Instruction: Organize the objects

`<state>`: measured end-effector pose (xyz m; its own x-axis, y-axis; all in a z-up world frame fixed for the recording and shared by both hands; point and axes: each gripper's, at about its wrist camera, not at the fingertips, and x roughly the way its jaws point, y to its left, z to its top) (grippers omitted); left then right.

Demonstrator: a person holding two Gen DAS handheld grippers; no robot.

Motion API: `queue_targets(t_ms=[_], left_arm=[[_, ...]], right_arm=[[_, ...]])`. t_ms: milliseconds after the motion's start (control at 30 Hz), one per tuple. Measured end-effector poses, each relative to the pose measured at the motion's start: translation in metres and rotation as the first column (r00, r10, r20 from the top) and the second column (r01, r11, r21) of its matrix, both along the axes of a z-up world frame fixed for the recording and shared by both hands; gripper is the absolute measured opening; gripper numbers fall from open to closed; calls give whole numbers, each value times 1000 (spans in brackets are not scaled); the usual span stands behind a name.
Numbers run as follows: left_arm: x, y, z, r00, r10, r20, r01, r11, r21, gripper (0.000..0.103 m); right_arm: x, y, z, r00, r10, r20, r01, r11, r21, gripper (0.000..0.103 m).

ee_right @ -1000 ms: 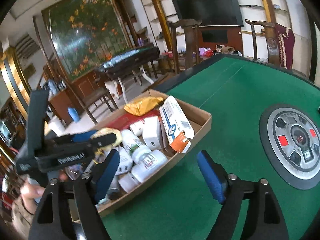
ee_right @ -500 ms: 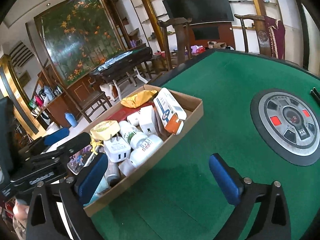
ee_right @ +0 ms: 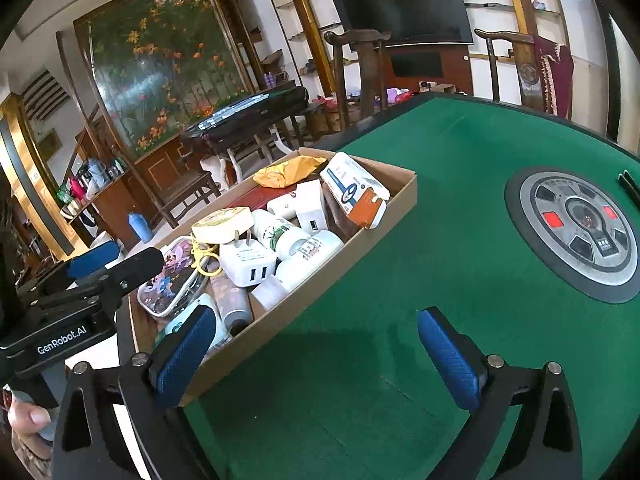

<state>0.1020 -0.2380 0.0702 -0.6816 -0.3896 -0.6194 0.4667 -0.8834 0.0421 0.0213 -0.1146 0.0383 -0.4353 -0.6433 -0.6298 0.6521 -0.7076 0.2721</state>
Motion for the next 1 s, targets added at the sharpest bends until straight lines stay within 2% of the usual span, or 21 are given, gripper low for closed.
queue_targets(t_ms=[200,433,500,633,1000], left_arm=[[11,3,2,1000,12,14,-12,1000,-20,85],[31,-10,6,1000,24,-16,-23,998,59,85],[31,-17,3,998,63,4,-63,997,47,85],[32,-25,-4,998,67,18,-68,995,78,85],[28,-17,-7,999,44,8,-45,997,62,85]], right_arm=[[5,3,1,1000,-4,3,4,1000,-5,103],[10,3,1,1000,3,1,-3,1000,-2,103],[12,1,1,1000,6,-1,-6,1000,2,103],[15,-2,2,1000,11,-9,-11,1000,9,103],[22,-1,7,1000,17,-23,-17,1000,11,103]])
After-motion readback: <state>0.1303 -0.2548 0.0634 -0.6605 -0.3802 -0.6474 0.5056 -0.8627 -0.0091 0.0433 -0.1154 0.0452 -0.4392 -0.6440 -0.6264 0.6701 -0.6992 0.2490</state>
